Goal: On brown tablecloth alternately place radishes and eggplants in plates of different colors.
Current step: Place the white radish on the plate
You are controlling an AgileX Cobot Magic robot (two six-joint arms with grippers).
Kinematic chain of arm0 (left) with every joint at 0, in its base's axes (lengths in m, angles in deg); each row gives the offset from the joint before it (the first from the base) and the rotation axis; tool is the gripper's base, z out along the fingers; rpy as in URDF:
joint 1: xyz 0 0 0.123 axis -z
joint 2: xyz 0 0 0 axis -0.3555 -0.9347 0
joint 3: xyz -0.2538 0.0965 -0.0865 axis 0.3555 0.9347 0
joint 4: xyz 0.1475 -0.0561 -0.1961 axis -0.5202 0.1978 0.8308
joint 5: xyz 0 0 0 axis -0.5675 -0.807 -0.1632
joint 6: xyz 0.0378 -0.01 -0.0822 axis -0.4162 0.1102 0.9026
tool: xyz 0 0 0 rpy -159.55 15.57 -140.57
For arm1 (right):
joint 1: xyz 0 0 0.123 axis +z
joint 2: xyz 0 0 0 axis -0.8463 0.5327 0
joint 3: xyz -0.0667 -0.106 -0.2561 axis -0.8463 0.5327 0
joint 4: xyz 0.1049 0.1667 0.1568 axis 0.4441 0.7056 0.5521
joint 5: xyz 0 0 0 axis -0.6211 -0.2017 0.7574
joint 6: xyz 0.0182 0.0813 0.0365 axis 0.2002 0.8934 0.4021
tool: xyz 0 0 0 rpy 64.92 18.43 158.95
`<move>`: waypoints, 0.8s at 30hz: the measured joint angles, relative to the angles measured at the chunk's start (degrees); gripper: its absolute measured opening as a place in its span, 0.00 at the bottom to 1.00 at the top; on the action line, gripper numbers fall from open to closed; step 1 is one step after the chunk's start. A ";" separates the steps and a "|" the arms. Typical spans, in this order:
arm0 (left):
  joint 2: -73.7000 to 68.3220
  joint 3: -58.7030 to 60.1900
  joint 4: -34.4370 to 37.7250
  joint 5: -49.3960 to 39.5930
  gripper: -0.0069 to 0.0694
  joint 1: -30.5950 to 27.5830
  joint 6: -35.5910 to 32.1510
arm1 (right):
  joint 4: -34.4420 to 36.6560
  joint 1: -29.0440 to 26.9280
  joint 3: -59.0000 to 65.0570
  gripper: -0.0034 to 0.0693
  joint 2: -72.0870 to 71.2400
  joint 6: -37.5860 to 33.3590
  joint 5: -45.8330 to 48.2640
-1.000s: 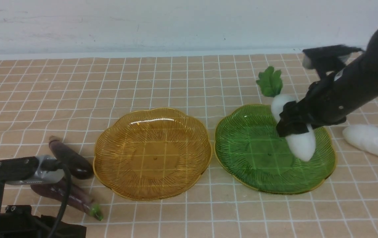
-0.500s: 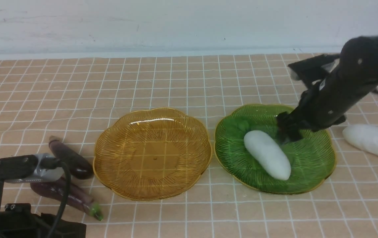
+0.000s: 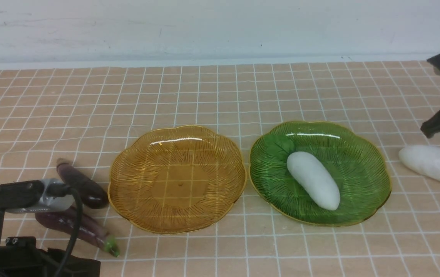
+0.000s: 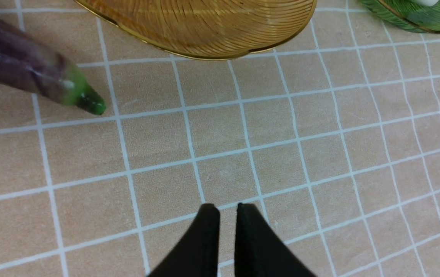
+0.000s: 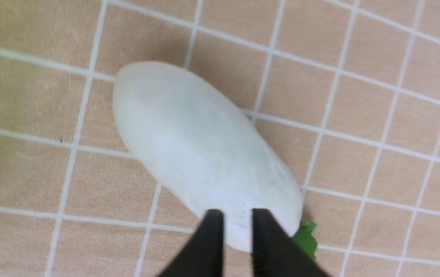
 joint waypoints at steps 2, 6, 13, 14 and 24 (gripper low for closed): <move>0.00 0.00 0.00 0.00 0.18 0.00 0.00 | 0.00 0.00 0.00 0.32 1.26 -1.82 -0.31; 0.00 0.00 0.00 0.02 0.20 0.00 0.00 | -0.22 0.00 0.00 0.71 3.80 -5.23 -2.71; 0.00 0.00 0.00 1.11 0.21 0.00 0.00 | -3.62 0.00 0.00 0.99 10.38 -6.50 -4.69; 0.00 0.00 0.00 1.11 0.21 0.00 0.00 | -4.43 0.00 0.00 1.00 11.24 -6.50 -4.70; 0.00 0.00 0.00 1.23 0.22 0.00 0.69 | -3.08 0.05 -9.27 0.71 10.55 -1.03 7.32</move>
